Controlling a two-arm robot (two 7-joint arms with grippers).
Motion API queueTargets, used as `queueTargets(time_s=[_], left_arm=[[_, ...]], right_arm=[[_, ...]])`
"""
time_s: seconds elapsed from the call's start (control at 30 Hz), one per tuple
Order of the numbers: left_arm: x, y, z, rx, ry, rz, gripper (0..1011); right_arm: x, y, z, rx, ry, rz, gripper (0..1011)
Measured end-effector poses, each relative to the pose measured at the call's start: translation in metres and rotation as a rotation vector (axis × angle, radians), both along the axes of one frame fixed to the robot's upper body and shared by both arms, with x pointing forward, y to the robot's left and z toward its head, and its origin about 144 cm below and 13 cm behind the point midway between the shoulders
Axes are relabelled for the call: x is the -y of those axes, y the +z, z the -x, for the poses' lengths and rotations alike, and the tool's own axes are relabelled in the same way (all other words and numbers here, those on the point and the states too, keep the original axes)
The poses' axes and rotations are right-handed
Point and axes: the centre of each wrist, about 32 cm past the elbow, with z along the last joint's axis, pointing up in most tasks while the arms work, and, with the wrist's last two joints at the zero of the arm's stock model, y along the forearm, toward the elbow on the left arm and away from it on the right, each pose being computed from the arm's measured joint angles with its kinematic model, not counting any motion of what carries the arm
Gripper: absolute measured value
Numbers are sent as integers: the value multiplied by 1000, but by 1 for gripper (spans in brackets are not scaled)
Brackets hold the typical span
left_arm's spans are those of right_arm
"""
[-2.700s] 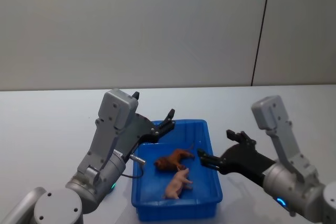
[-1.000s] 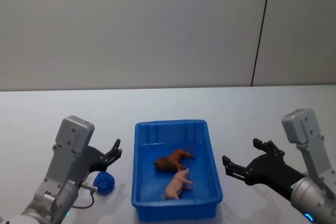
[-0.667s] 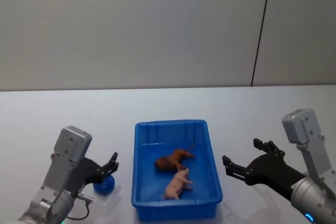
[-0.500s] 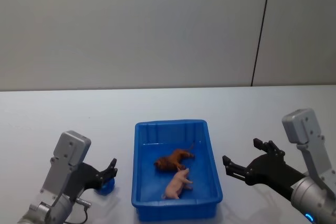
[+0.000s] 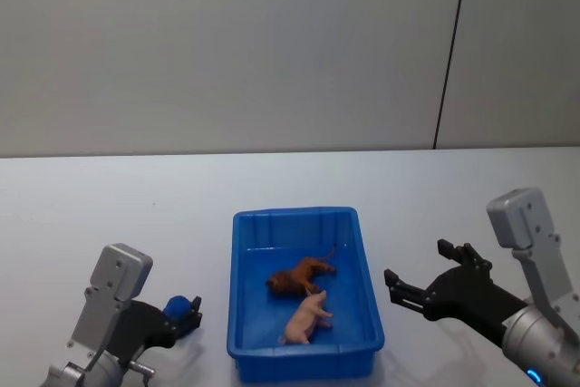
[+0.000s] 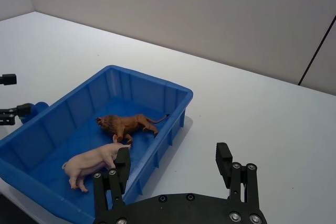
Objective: Pick up the two dolls from the table and place them into the box.
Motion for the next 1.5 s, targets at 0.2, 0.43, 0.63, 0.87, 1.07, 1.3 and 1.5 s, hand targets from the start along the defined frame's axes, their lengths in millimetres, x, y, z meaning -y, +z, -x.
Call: queueTargets(time_s=[0.2,0.43,0.63,0.87,1.07,1.3,1.5], left_arm=[[-2,-5,-1,-15,-16,26,1002],[-3,-12,-4,-34,-33,57,1002],[-4,-18,-5,-49,-38,78,1002],[-6,-23,-5,-61,-31,89,1002],[-8,-28,-5,-69,-21,93,1002],[-9,-32,-6,-74,-20,99,1002],[-10,-36,-8,-75,-26,101,969]], right_arm=[[0,0,0,0,0,0,1001],[0,0,0,0,0,0,1001],[0,0,0,0,0,0,1001],[0,0,0,0,0,0,1001],[0,0,0,0,0,0,1001],[0,0,0,0,0,0,1001],[0,0,0,0,0,0,1001]])
